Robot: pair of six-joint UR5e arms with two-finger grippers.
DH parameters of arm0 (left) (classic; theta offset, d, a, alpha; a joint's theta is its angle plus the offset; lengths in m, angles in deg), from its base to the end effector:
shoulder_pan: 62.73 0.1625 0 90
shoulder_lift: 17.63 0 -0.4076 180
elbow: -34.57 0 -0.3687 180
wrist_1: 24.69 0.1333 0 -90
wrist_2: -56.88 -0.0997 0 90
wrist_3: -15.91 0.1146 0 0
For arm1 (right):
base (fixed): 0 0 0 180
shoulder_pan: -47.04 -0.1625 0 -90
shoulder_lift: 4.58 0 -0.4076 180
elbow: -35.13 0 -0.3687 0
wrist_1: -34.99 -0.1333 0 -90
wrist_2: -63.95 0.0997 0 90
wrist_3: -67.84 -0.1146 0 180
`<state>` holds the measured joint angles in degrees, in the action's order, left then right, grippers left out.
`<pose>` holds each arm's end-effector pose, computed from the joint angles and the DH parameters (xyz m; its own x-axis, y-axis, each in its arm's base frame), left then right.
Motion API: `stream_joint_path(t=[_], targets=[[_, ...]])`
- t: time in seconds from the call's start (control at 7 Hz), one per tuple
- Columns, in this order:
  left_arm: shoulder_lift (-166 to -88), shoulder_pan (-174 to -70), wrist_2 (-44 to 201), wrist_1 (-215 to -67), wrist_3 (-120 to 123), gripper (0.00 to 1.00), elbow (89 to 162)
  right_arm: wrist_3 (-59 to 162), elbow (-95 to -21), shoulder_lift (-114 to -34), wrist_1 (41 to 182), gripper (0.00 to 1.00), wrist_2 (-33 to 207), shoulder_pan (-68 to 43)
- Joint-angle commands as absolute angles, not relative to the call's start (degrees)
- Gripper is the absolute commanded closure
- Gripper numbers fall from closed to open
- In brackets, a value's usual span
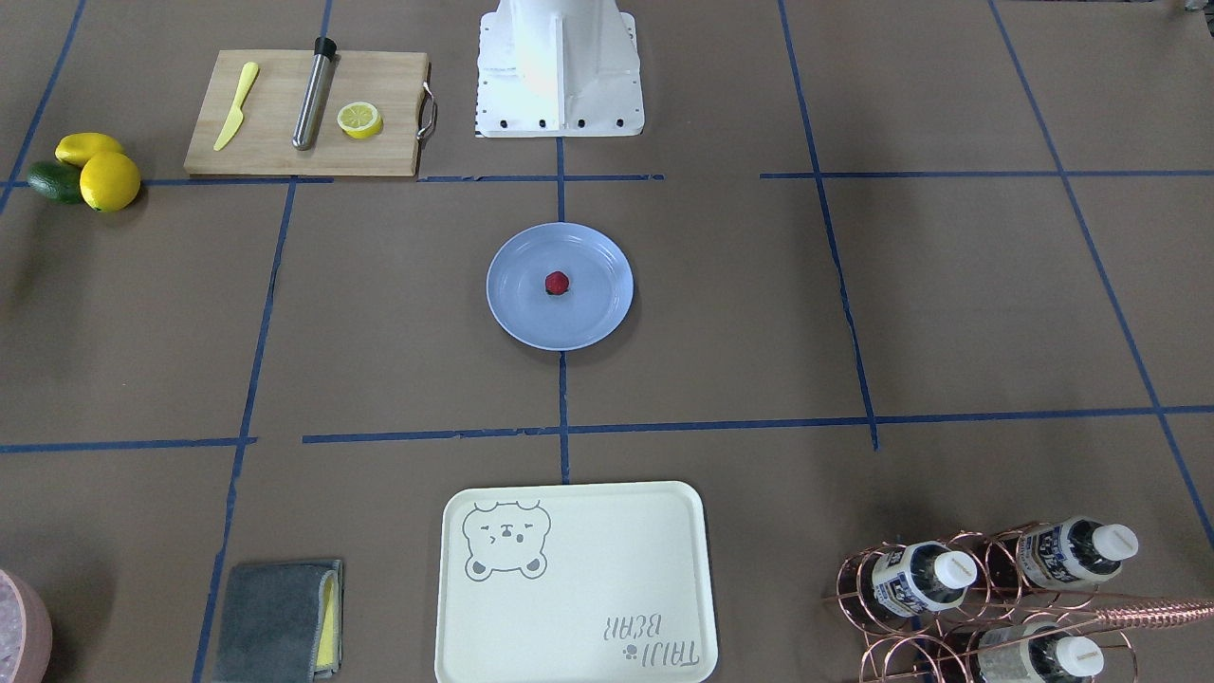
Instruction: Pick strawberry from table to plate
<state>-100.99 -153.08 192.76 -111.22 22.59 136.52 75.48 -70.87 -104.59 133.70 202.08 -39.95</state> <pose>-0.0536 -0.4219 0.6098 0.6923 0.1349 -0.7089 -0.0749 0.9905 0.1154 0.0273 -0.3938 0.6066 0.6555 -0.1324 0.7435 0.1408 0.9887 0.0519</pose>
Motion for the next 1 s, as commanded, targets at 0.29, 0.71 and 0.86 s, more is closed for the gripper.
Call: stream_joint_path(t=[0.29,0.71,0.86], targets=[[-101.47,-152.91,194.06,-111.26,22.50,0.00,136.08,75.22,-70.60,-104.42,133.69,0.00,200.09,-38.66],[-101.74,-152.38,195.04,-111.53,22.94,0.00,136.08,73.90,-69.29,-104.07,133.61,0.00,200.35,-38.57],[-101.22,-152.38,194.69,-111.44,22.85,0.00,135.74,73.73,-68.67,-104.68,130.13,0.00,200.18,-38.57]])
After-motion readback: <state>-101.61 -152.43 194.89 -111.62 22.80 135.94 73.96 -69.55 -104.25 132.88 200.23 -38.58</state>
